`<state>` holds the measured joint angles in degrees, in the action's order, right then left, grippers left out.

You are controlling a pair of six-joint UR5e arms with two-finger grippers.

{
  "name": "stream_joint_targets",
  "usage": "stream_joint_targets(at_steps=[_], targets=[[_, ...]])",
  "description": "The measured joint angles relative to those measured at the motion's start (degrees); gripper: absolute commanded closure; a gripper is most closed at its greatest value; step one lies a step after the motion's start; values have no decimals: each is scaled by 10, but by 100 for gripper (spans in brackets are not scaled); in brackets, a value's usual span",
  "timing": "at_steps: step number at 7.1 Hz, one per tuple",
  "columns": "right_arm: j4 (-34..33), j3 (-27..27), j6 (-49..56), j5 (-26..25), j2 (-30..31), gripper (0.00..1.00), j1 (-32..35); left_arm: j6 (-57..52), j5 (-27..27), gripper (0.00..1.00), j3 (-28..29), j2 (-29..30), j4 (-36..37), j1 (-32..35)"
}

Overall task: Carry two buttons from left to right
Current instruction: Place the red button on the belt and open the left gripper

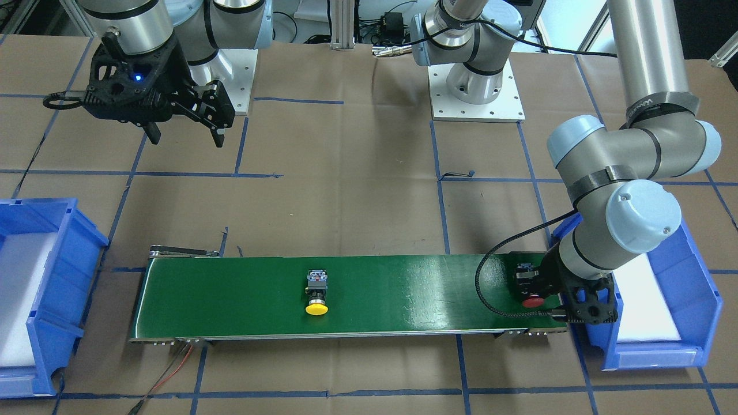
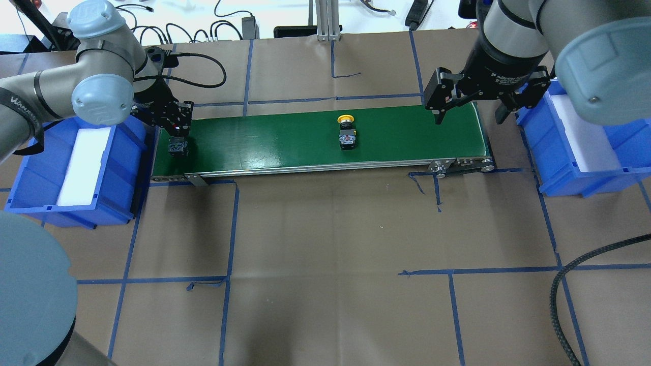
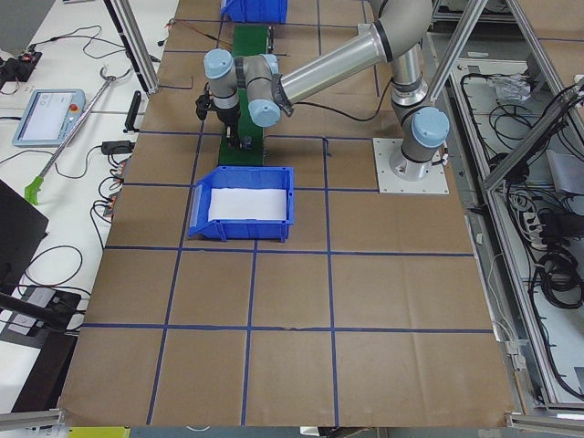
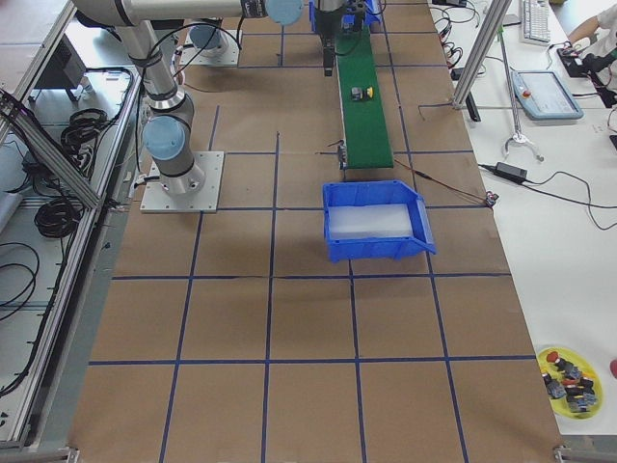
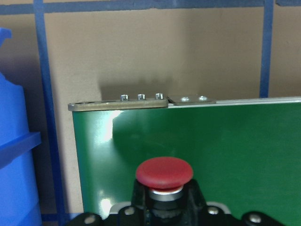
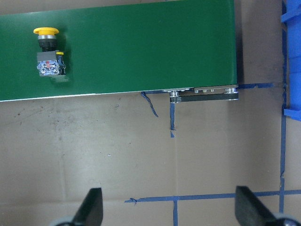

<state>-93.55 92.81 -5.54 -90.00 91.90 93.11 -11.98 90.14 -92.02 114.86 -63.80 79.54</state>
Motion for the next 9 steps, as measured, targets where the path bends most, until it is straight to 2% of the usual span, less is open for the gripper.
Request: stream_joint_targets(at_steps=[1, 5, 6, 9], targets=[[-6, 9, 1, 0, -3, 0, 0, 2, 0, 1, -1, 0, 1, 0], [-12, 8, 2, 1, -24, 0, -2, 9, 1, 0, 25, -17, -20, -3], [-20, 7, 2, 2, -33, 0, -3, 10, 1, 0, 42, -28, -52, -2], [-106, 13, 1, 2, -80, 0, -4, 40, 0, 0, 107, -73, -192, 25]])
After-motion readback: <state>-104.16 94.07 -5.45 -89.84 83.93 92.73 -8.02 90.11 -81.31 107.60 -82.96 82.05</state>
